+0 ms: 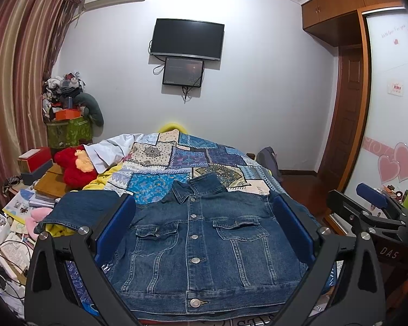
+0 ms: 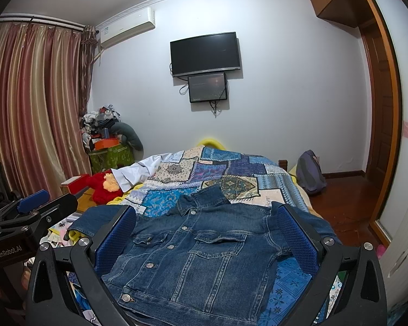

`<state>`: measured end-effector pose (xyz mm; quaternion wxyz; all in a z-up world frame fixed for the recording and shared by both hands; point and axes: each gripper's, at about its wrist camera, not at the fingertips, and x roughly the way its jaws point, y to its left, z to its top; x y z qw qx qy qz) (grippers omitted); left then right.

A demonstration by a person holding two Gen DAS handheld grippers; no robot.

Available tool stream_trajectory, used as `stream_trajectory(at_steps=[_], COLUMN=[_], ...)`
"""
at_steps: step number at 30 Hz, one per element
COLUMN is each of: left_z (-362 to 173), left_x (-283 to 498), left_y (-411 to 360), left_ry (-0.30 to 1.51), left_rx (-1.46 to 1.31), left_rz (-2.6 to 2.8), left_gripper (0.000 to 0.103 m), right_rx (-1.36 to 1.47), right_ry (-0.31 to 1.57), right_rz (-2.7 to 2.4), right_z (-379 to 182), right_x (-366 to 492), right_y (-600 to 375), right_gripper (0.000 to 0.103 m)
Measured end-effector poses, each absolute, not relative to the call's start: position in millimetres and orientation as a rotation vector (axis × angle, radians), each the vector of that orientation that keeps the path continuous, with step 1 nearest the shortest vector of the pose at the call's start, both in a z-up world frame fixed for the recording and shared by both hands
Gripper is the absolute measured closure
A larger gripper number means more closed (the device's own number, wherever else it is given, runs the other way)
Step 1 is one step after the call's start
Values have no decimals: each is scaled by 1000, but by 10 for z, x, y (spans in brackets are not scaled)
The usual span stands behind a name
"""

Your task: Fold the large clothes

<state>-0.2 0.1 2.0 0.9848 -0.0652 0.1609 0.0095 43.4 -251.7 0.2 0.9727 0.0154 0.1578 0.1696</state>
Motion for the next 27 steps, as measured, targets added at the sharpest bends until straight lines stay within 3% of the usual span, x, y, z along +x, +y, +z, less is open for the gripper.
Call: stream_trajectory(at_steps=[27], left_z=[-37], left_x=[-6], left_y=[27], left_ry=[325], left_rx=[-144], left_rz=[18], left_gripper=[1], right_rx=[26], right_ry=[318], right_rz=[340], right_z=[4], right_x=[430], right_y=[-2506], right_gripper=[0])
